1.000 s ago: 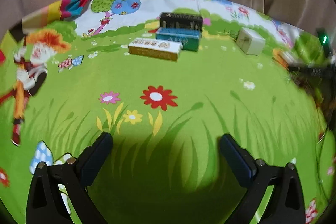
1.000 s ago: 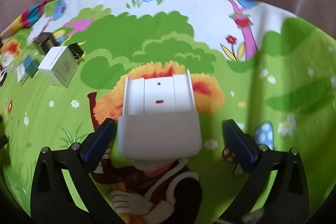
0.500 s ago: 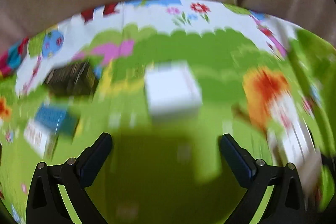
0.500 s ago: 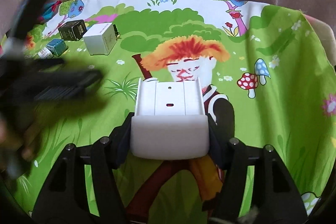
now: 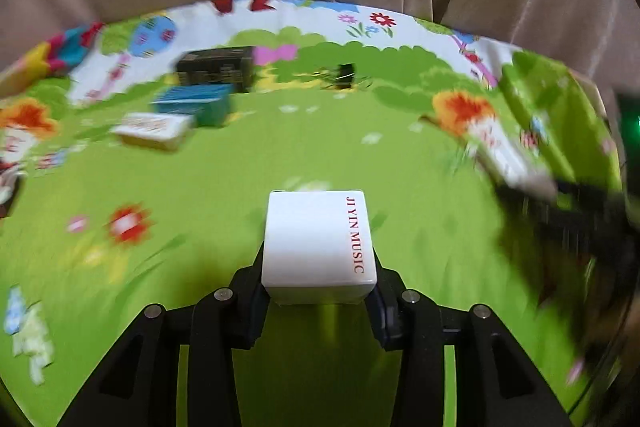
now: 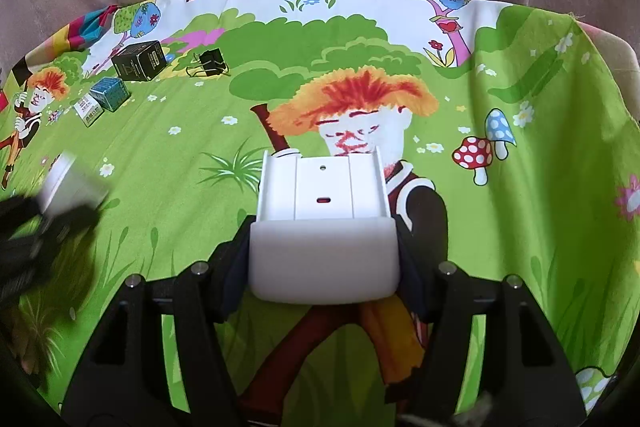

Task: Organize rigid objects
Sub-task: 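Grasp the white JIYIN MUSIC cube with the left tool while the right holds its box, then lift and carry both held boxes over to the storage box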

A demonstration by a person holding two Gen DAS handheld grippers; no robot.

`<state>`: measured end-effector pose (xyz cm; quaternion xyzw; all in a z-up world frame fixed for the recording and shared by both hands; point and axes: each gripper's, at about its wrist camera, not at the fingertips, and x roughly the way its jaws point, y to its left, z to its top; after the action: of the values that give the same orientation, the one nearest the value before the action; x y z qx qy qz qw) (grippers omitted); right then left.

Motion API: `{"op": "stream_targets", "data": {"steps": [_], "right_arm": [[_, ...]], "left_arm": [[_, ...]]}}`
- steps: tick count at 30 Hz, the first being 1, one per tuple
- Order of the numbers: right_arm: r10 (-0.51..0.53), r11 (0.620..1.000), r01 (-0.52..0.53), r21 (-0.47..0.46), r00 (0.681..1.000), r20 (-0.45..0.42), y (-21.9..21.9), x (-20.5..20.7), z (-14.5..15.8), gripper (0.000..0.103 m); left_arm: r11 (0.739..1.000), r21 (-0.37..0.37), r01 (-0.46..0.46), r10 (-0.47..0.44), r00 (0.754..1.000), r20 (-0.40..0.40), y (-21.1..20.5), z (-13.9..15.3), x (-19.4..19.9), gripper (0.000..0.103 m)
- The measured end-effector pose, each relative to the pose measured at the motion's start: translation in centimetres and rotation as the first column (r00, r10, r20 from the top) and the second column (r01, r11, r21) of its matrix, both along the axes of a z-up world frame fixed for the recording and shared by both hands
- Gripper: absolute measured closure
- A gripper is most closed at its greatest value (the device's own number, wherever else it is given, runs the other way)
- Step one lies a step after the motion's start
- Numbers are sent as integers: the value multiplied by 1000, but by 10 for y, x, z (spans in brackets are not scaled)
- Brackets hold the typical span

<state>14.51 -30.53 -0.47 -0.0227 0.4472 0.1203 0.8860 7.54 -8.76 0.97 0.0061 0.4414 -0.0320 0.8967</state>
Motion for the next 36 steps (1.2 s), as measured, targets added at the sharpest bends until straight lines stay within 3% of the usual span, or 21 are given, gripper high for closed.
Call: {"op": "stream_targets", "data": {"steps": [5, 9, 17, 28, 32, 34, 36], "right_arm": [[-1, 1000, 1, -23, 1000, 7, 3, -2, 1, 36], [-10, 996, 14, -90, 999, 38, 13, -11, 4, 36], [54, 992, -43, -116, 994, 97, 62, -85, 20, 36], [165, 979, -122, -162, 943, 288, 112, -154, 93, 36], [157, 987, -122, -106, 875, 459, 113, -188, 135, 36], [126, 992, -112, -59, 806, 578, 109, -213, 158, 36], [93, 994, -104, -27, 718, 690, 105, -239, 180, 36]], "left_arm": [[999, 8, -34, 34, 999, 16, 34, 4, -35, 60], [998, -34, -60, 62, 997, 37, 51, 9, -51, 60], [996, -59, -69, 75, 991, 111, 62, 29, -95, 60], [989, -71, -128, 140, 967, 215, 100, 65, -161, 60], [983, -73, -169, 183, 937, 297, 113, 86, -186, 60], [977, -78, -199, 213, 907, 364, 120, 101, -203, 60], [970, -90, -228, 244, 864, 441, 128, 116, -222, 60]]}}
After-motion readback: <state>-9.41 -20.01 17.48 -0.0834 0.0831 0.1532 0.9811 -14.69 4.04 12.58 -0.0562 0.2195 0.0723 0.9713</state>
